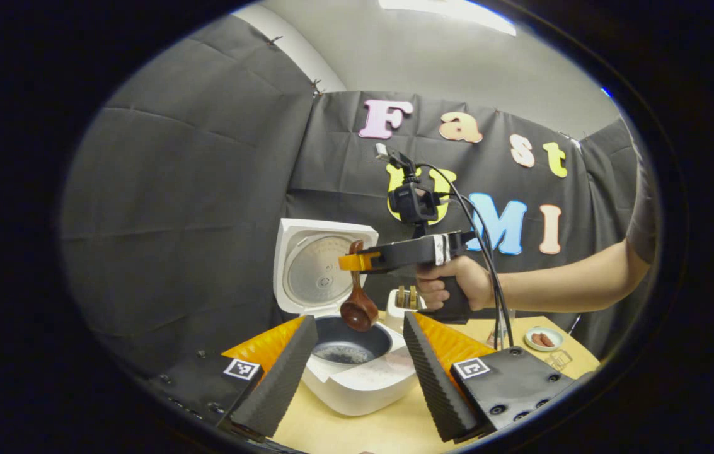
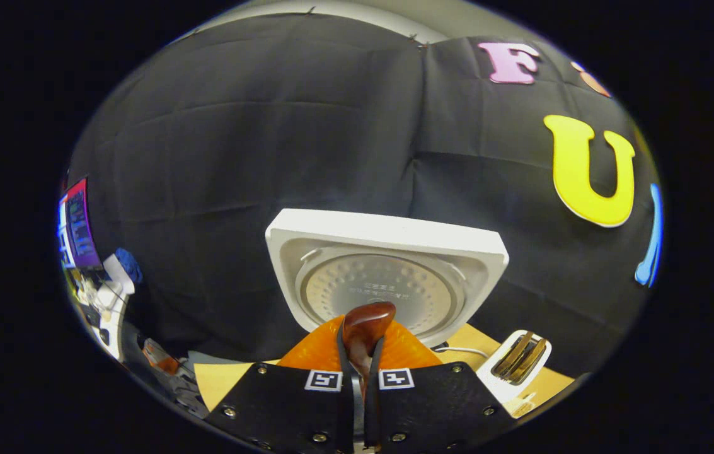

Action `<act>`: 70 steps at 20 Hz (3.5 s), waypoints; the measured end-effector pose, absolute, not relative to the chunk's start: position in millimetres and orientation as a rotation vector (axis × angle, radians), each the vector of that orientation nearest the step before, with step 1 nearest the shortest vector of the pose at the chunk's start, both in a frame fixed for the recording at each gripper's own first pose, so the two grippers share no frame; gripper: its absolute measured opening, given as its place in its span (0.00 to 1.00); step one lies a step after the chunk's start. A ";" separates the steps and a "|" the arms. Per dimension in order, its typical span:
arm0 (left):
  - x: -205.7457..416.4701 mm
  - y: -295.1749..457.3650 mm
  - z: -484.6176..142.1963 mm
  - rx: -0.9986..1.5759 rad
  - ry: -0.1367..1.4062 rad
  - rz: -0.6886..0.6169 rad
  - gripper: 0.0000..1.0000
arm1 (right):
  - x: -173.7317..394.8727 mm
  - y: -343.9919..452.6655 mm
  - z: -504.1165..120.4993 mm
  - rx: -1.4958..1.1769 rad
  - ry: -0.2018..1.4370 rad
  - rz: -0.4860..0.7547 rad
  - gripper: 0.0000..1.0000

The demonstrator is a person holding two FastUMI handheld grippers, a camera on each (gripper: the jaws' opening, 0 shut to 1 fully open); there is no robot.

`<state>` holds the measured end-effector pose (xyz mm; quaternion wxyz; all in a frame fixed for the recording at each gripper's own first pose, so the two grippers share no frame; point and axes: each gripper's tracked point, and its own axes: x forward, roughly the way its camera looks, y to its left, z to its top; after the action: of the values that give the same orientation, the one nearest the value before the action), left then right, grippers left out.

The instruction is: Close the left gripper, press the button to open the rice cooker; take a wooden spoon from the chopstick holder with the right hand, scoop a spoonful of rice and pour it into the rice cooker, then put the wooden spoon back into the chopstick holder.

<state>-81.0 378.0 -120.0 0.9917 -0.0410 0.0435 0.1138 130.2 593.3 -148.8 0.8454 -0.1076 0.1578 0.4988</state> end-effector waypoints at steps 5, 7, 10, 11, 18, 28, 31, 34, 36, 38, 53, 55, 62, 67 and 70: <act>-69.0 364.4 -119.4 -0.092 0.087 0.198 0.96 | 154.0 557.3 -131.1 0.075 0.469 0.963 0.07; -66.5 359.9 -118.8 -0.101 0.089 0.183 0.95 | 163.9 536.8 -122.8 0.208 0.515 0.922 0.07; -58.7 350.1 -115.4 -0.096 0.087 0.157 0.95 | 171.6 501.8 -107.4 0.389 0.546 0.873 0.07; -56.2 346.8 -114.8 -0.091 0.088 0.149 0.95 | 172.5 488.1 -100.4 0.438 0.546 0.853 0.07; -39.9 303.4 -109.0 -0.072 0.097 0.080 0.95 | 173.6 400.2 -69.2 0.629 0.497 0.755 0.06; -14.2 224.7 -103.0 -0.056 0.108 -0.027 0.94 | 170.7 252.8 -66.7 0.732 0.446 0.589 0.07; -4.7 196.1 -101.2 -0.052 0.111 -0.053 0.96 | 169.3 206.0 -69.6 0.732 0.428 0.531 0.07; 5.3 167.3 -101.9 -0.047 0.119 -0.082 0.95 | 168.1 162.1 -69.5 0.724 0.402 0.473 0.07; 12.0 149.8 -100.6 -0.049 0.116 -0.108 0.95 | 168.4 135.8 -69.4 0.729 0.388 0.434 0.07; 17.5 135.1 -101.3 -0.054 0.119 -0.129 0.94 | 167.7 113.0 -69.8 0.734 0.376 0.403 0.07; 23.7 80.1 -102.4 -0.026 0.140 -0.185 0.96 | 142.9 -25.6 -153.2 0.578 0.406 0.080 0.07; 22.8 78.1 -102.4 -0.019 0.146 -0.186 0.96 | 135.2 -38.6 -175.3 0.555 0.434 0.034 0.07; 20.1 77.0 -106.7 0.003 0.168 -0.183 0.96 | 126.8 -58.5 -222.1 0.471 0.479 -0.040 0.07; 13.4 81.8 -106.1 0.013 0.175 -0.161 0.95 | 126.6 -52.3 -256.0 0.433 0.527 -0.046 0.07; 6.9 85.8 -106.5 0.008 0.182 -0.142 0.95 | 127.0 -54.1 -278.4 0.384 0.535 -0.049 0.07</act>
<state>6.9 85.8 -106.5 0.9934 0.0040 0.0907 -0.0706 127.0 -54.1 -278.4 0.9460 0.1884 0.2627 -0.0242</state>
